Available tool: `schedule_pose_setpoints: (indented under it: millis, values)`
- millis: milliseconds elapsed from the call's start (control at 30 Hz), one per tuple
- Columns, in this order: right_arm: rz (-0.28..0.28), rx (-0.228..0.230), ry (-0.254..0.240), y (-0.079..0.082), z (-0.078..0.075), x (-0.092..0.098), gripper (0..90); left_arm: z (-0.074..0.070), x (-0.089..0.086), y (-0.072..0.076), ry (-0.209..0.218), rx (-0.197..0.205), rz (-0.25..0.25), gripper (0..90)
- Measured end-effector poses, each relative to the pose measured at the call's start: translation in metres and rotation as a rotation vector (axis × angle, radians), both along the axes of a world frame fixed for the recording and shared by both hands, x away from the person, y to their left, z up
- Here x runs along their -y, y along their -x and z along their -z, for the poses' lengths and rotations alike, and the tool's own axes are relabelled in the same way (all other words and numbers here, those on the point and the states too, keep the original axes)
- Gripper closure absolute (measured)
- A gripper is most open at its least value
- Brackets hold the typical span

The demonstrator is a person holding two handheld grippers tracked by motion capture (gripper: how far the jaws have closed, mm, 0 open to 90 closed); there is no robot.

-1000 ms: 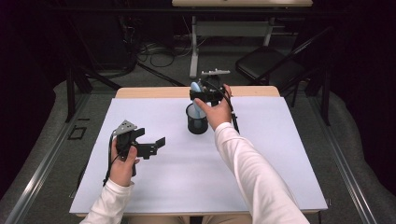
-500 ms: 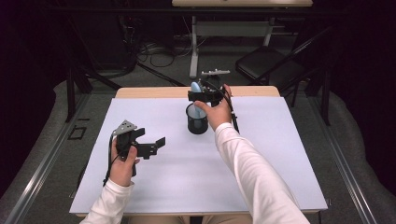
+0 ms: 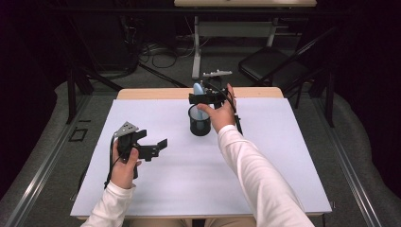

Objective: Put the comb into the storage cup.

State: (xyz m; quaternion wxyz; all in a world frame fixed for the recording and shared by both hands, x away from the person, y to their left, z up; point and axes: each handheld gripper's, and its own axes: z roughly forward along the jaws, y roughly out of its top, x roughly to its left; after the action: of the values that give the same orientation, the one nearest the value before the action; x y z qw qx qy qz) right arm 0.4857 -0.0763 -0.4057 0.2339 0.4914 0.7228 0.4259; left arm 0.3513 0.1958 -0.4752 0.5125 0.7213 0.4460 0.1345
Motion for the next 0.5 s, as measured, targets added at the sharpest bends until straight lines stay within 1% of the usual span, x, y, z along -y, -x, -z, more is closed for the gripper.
schedule_pose_setpoints:
  millis: [100, 233, 500]
  values:
    - [-0.003, 0.012, 0.009, 0.001, -0.0013, 0.0004, 0.0, 0.0001, 0.0004, 0.0002, 0.001, -0.001, 0.001, 0.4]
    - [-0.004, 0.015, 0.012, 0.0018, -0.0019, 0.0004, 0.0, -0.0002, 0.0001, 0.0002, -0.001, 0.001, -0.002, 0.4]
    - [0.0, 0.02, -0.015, 0.0036, -0.0064, 0.0046, 0.0, -0.0004, -0.0005, 0.0002, 0.002, 0.002, -0.002, 0.4]
